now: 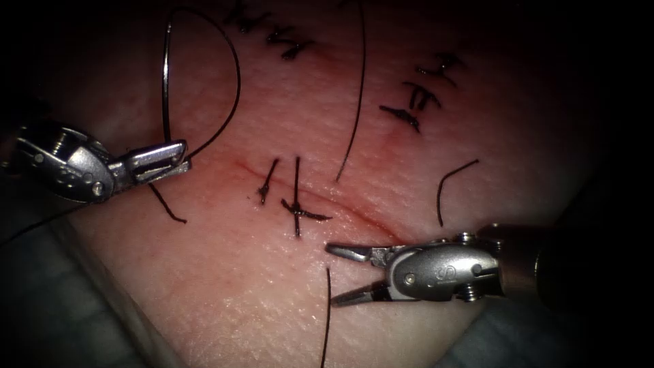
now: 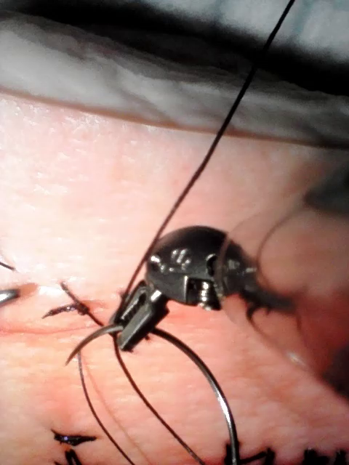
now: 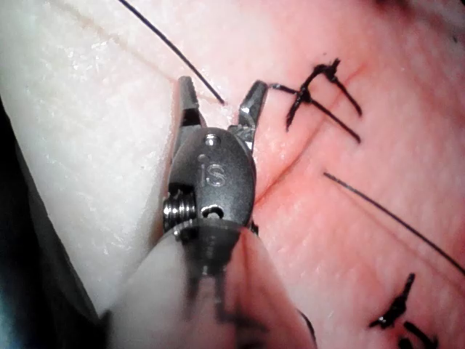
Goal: Wound Closure
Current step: Pull the suture through the tissue using the right hand until a small length is left atop the wound.
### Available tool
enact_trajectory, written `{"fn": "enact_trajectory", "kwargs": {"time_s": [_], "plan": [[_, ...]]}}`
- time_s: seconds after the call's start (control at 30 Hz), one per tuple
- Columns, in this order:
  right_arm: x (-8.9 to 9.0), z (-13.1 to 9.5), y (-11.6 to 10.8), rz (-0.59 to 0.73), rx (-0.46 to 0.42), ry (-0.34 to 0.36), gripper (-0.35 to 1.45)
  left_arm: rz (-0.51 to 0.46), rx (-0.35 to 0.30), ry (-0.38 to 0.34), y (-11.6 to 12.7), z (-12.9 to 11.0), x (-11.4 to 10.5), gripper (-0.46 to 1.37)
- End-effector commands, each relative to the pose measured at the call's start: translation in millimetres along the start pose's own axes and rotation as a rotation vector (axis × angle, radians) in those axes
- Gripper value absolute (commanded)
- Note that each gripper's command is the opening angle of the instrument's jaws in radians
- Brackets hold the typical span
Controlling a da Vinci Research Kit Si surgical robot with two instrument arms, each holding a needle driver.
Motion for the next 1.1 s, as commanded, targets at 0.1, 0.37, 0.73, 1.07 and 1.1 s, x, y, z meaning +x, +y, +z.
{"fn": "enact_trajectory", "kwargs": {"time_s": [0.1, 0.37, 0.73, 1.07, 1.1], "plan": [[0.0, 0.7, -0.1, 0.008, 0.013, 0.008, 1.08, 0.006, -0.009, 0.001, 0.1, 0.0, 0.0, -0.35], [-0.2, 0.8, -0.2, 0.014, 0.112, 0.016, -0.35, 0.007, -0.011, -0.002, 0.1, -0.2, -0.1, -0.35], [1.0, 0.6, -0.7, 0.016, 0.119, 0.008, -0.35, 0.002, -0.011, -0.002, 0.2, -0.3, -0.1, -0.35], [6.0, 0.7, -5.5, -0.02, 0.176, 0.03, -0.35, 0.002, -0.017, -0.002, 0.3, 0.1, 0.0, -0.35], [6.5, 0.9, -5.9, -0.022, 0.183, 0.035, -0.35, 0.002, -0.017, -0.002, 0.3, 0.2, 0.0, -0.35]]}}
